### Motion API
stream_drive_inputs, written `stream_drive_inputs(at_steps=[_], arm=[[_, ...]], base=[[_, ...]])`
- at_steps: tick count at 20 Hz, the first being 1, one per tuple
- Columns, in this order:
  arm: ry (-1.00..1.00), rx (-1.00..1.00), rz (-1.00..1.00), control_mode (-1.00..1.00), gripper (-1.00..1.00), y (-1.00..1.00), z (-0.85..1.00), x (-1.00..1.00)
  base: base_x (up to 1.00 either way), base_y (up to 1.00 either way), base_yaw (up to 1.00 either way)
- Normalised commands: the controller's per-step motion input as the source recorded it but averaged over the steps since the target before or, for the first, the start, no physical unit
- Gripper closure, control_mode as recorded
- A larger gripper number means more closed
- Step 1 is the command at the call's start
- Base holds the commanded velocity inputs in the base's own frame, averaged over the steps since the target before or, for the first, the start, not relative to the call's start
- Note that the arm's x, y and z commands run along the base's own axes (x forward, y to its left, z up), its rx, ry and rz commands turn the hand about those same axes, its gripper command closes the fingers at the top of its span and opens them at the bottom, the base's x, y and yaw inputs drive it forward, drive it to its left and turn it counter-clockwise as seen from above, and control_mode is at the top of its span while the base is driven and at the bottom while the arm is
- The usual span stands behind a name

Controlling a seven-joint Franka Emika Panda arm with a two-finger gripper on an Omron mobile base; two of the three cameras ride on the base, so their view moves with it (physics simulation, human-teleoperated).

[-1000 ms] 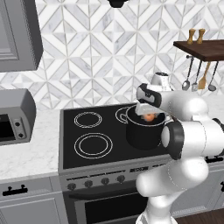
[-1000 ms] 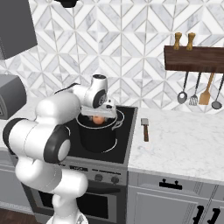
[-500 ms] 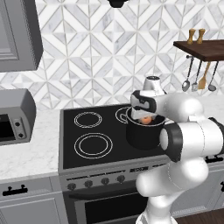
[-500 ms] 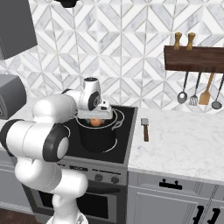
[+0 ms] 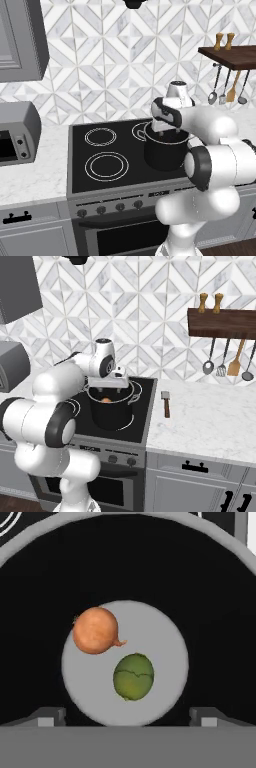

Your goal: Put the onion and lime in the pot. Retrieve the spatula and lightly stir the vegetables in the pot.

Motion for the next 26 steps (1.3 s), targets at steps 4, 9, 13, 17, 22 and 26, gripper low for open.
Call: stream_drive_inputs(at_steps=[4,9,13,17,22,26], arm=[[-0.14,0.21,-0.06,-1.0,-1.0,-0.53,1.0,-0.61],[0.0,0.33,-0.17,-1.0,-1.0,-0.9,0.94,-0.33],[0.08,0.39,-0.26,-1.0,-1.0,-1.0,0.35,-0.08],[0.15,0.41,-0.35,-1.0,-1.0,-1.0,-0.01,0.0],[0.13,0.37,-0.37,-1.0,-1.0,-0.81,-0.27,0.0],[0.05,0.25,-0.36,-1.0,-1.0,-0.08,-0.62,-0.01]], base=[[0.0,0.0,0.0],[0.0,0.0,0.0],[0.0,0.0,0.0],[0.0,0.0,0.0],[0.0,0.0,0.0],[0.0,0.0,0.0]])
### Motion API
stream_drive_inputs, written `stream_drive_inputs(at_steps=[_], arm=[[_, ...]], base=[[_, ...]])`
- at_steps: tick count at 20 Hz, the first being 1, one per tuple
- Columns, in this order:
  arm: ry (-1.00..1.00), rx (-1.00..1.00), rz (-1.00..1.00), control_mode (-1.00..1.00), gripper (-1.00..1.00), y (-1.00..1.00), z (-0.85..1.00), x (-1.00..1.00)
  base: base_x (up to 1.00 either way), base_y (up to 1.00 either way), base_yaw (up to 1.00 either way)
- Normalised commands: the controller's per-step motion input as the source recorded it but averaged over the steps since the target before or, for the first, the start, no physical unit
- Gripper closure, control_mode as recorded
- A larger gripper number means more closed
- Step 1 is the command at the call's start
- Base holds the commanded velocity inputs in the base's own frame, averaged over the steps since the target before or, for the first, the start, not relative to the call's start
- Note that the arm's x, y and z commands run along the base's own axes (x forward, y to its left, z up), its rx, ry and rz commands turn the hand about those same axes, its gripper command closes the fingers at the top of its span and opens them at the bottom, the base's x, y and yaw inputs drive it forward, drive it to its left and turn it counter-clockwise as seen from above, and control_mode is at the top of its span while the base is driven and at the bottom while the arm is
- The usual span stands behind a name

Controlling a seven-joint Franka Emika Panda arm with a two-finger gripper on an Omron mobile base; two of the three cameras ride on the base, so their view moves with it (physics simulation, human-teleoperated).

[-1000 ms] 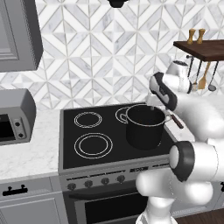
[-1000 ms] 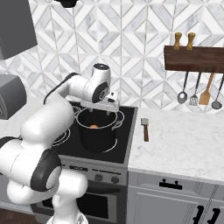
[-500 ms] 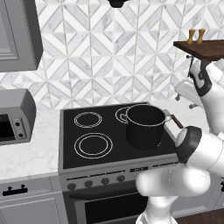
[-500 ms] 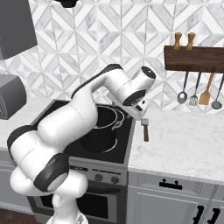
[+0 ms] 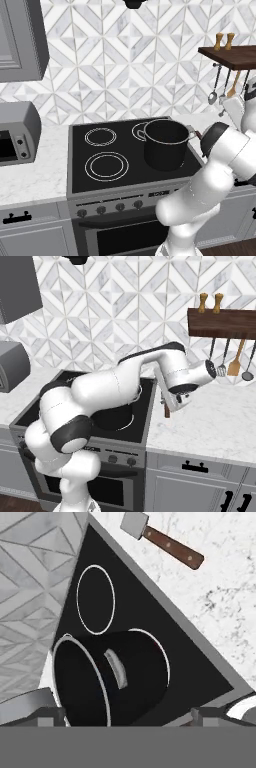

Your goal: Put the onion and lime in the pot. Retrieve the spatula and lightly stir the vegetables in the pot.

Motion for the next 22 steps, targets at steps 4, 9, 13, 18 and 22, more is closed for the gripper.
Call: stream_drive_inputs(at_steps=[4,9,13,18,22], arm=[[0.03,0.24,-0.33,-1.0,-1.0,0.0,-0.64,0.0],[0.04,0.22,-0.23,-1.0,-1.0,0.0,-0.47,0.2],[0.13,0.18,-0.16,-1.0,-1.0,0.05,-0.33,0.56],[0.21,0.18,-0.12,-1.0,-1.0,0.0,-0.35,0.51],[0.22,0.2,-0.13,-1.0,-1.0,0.0,-0.62,0.25]], base=[[0.0,0.0,0.0],[0.0,0.0,0.0],[0.0,0.0,0.0],[0.0,0.0,0.0],[0.0,0.0,0.0]])
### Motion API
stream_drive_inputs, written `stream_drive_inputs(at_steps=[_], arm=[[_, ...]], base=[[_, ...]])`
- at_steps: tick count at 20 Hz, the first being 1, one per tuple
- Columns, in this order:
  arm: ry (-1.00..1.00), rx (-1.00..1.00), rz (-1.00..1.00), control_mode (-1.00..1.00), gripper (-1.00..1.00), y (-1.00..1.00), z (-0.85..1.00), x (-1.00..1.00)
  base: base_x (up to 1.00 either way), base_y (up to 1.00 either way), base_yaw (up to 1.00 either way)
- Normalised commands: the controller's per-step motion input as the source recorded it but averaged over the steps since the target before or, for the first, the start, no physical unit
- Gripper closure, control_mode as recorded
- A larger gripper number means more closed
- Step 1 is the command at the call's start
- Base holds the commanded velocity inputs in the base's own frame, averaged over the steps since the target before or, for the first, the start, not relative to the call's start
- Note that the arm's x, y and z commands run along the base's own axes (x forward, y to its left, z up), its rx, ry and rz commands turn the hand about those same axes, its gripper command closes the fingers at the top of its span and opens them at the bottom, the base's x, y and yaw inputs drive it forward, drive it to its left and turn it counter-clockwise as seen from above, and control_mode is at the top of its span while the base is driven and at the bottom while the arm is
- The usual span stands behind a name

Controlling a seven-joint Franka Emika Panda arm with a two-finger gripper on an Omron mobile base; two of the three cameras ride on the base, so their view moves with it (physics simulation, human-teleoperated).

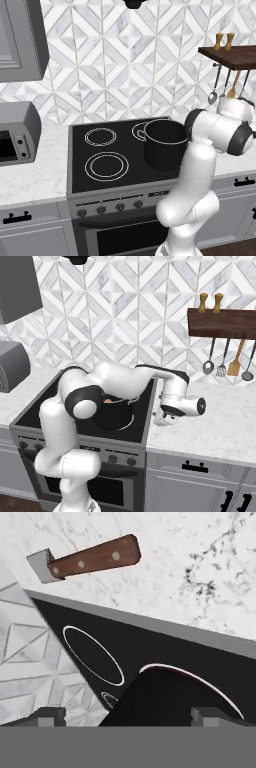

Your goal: Put the onion and lime in the pot. Retrieve the spatula and lightly stir the vegetables in the pot.

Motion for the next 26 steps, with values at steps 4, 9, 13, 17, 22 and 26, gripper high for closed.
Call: stream_drive_inputs(at_steps=[4,9,13,17,22,26], arm=[[0.14,0.2,-0.14,-1.0,-1.0,-0.07,-0.47,0.14],[0.06,0.14,-0.13,-1.0,-1.0,-0.27,-0.31,0.2],[0.05,0.1,-0.1,-1.0,-1.0,-0.17,-0.28,0.39],[0.1,0.13,-0.08,-1.0,-1.0,-0.01,-0.18,0.52],[0.08,0.12,-0.08,-1.0,-1.0,-0.08,-0.14,0.45],[0.07,0.09,-0.08,-1.0,-1.0,-0.06,-0.28,0.34]], base=[[0.0,0.0,0.0],[0.0,0.0,0.0],[0.0,0.0,0.0],[0.0,0.0,0.0],[0.0,0.0,0.0],[0.0,0.0,0.0]])
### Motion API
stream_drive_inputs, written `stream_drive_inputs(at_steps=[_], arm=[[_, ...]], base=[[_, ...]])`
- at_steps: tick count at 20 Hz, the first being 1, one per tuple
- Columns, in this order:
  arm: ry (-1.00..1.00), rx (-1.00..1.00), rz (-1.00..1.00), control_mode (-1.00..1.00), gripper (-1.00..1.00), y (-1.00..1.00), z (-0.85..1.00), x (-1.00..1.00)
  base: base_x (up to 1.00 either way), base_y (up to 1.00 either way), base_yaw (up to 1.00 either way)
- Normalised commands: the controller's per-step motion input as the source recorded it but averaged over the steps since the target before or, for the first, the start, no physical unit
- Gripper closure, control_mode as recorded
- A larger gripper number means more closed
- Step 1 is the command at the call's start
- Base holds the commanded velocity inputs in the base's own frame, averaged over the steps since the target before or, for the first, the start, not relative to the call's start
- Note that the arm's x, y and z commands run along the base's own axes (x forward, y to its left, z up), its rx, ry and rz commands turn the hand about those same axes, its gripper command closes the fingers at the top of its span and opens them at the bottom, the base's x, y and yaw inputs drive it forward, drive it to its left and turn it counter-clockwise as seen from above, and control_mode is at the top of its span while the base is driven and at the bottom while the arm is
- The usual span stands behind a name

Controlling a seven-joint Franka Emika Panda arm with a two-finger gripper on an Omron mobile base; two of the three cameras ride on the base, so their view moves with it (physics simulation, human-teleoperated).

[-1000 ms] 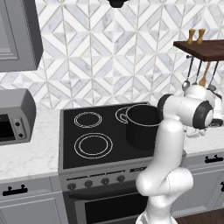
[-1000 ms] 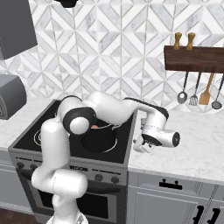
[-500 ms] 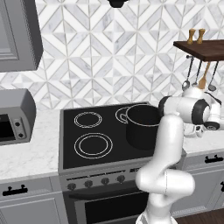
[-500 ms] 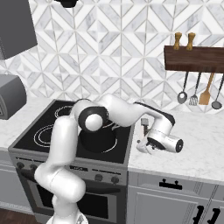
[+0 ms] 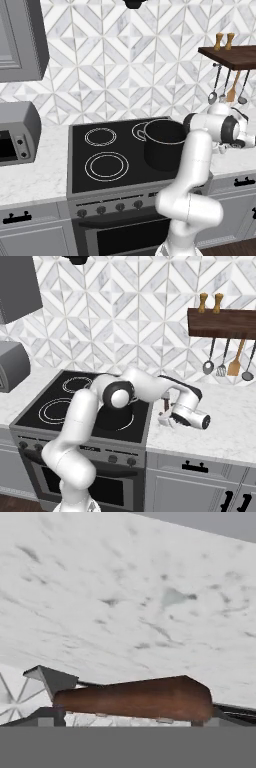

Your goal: Put the onion and lime in the pot. Retrieve the spatula and lightly stir the vegetables in the pot.

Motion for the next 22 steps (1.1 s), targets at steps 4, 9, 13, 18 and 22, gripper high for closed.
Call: stream_drive_inputs(at_steps=[4,9,13,18,22], arm=[[0.07,0.05,-0.08,-1.0,-1.0,0.0,-0.37,0.17],[0.06,0.04,-0.08,-1.0,-1.0,0.0,-0.36,0.13],[0.04,0.0,-0.09,-1.0,-1.0,0.0,-0.42,0.0],[0.02,0.0,-0.09,-1.0,1.0,0.04,-0.31,0.0],[0.0,0.0,-0.05,-1.0,1.0,0.0,-0.01,-0.03]], base=[[0.0,0.0,0.0],[0.0,0.0,0.0],[0.0,0.0,0.0],[0.0,0.0,0.0],[0.0,0.0,0.0]])
